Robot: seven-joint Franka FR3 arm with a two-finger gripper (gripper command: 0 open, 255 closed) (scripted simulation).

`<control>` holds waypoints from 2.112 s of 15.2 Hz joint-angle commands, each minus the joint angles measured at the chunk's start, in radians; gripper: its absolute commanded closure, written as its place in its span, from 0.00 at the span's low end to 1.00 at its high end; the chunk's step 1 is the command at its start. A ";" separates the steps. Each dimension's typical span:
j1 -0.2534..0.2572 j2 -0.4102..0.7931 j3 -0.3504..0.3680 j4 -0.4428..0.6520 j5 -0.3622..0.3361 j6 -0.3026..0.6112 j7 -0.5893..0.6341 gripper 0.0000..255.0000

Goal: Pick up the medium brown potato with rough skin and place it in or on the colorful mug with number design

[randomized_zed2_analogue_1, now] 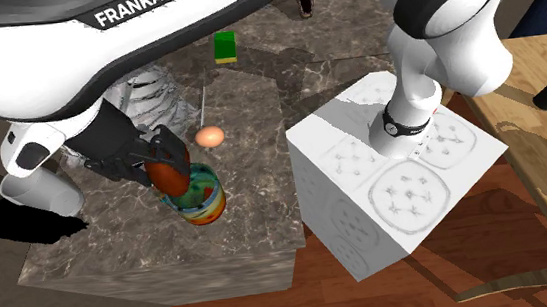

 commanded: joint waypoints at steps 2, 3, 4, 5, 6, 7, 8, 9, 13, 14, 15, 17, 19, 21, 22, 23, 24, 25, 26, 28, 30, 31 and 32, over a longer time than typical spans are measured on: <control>0.005 -0.003 -0.004 -0.047 -0.006 0.044 -0.007 1.00; 0.006 -0.003 -0.004 -0.061 -0.005 0.057 -0.009 1.00; 0.008 -0.003 -0.004 -0.074 -0.005 0.070 -0.011 1.00; 0.010 -0.002 -0.003 -0.086 -0.005 0.083 -0.013 1.00; 0.011 -0.001 -0.003 -0.099 -0.004 0.096 -0.015 1.00; 0.013 0.000 -0.003 -0.115 -0.004 0.113 -0.018 1.00; 0.013 0.000 -0.003 -0.115 -0.004 0.113 -0.018 1.00; 0.013 0.000 -0.003 -0.115 -0.004 0.113 -0.018 1.00; 0.013 0.000 -0.002 -0.115 -0.004 0.113 -0.018 1.00; 0.013 0.000 -0.002 -0.115 -0.004 0.113 -0.018 1.00; 0.013 0.000 -0.002 -0.115 -0.004 0.113 -0.018 1.00; 0.013 0.000 -0.002 -0.116 -0.004 0.114 -0.019 0.00; 0.014 -0.002 -0.003 -0.117 -0.004 0.113 -0.019 0.00; 0.013 0.000 -0.002 -0.115 -0.004 0.113 -0.018 0.00; 0.001 0.014 -0.002 -0.062 -0.001 0.074 -0.016 0.00; -0.012 0.029 -0.002 -0.005 0.003 0.033 -0.013 0.00; -0.027 0.049 0.000 0.058 0.008 -0.011 -0.009 0.00; -0.041 0.066 0.001 0.112 0.013 -0.047 -0.006 0.00; -0.041 0.066 0.002 0.112 0.013 -0.047 -0.006 0.00; -0.041 0.066 0.002 0.112 0.013 -0.047 -0.006 0.00; -0.041 0.066 0.002 0.112 0.013 -0.047 -0.006 0.00; -0.041 0.066 0.002 0.112 0.013 -0.047 -0.006 0.00; -0.041 0.066 0.002 0.112 0.013 -0.047 -0.006 0.00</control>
